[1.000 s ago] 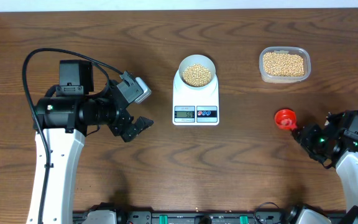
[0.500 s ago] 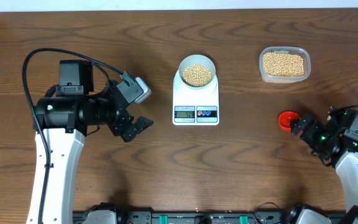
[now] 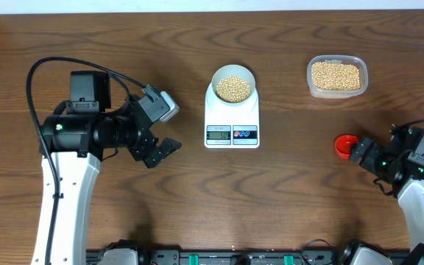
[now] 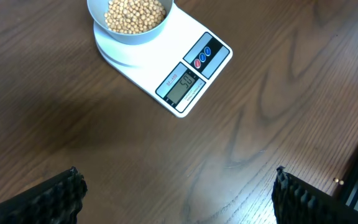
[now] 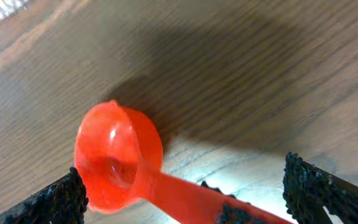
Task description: Scoop item into bowl and weigh 50g on scale
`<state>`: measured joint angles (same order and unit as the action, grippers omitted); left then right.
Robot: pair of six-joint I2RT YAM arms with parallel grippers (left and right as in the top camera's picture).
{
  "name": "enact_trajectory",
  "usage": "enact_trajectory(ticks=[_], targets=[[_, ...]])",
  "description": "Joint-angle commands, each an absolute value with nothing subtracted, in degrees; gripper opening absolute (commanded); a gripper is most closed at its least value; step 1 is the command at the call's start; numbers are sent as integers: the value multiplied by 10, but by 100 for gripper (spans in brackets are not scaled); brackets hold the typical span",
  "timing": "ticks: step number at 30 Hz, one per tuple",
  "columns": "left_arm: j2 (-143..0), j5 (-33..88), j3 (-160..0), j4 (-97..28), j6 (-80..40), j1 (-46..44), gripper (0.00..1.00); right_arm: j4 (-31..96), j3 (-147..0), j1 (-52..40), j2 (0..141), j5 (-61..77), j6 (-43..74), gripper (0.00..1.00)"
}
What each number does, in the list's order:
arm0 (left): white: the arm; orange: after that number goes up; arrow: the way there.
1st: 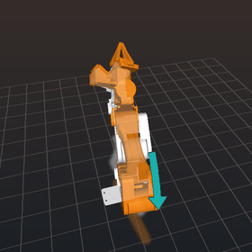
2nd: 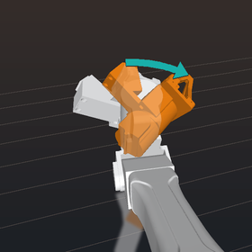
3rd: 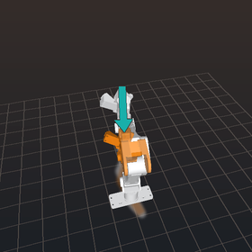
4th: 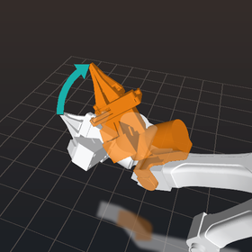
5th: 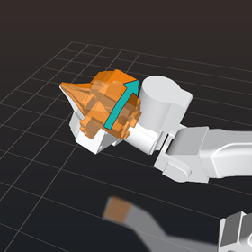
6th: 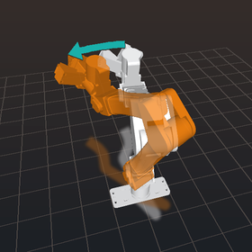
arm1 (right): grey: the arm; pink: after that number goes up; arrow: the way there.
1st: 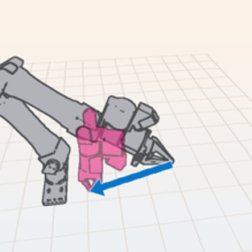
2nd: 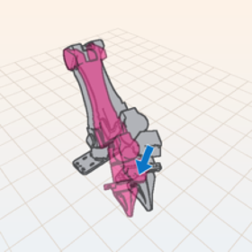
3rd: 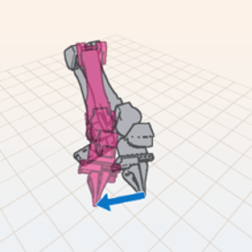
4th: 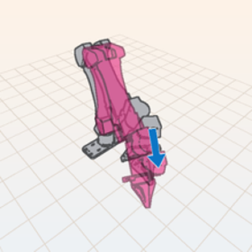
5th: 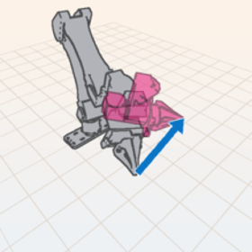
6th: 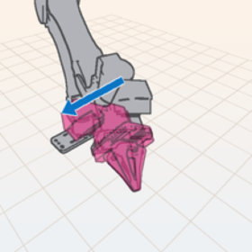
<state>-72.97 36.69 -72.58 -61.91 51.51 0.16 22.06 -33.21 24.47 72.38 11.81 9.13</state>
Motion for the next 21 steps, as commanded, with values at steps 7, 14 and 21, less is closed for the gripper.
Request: enact_trajectory(ticks=[7,14,21], targets=[[-733,364,-737,-621,525,4,98,226,-416,238,720,109,76,99],[-733,364,-737,-621,525,4,98,229,-450,238,679,156,50,99],[-733,364,-737,-621,525,4,98,271,-452,226,664,189,50,99]])
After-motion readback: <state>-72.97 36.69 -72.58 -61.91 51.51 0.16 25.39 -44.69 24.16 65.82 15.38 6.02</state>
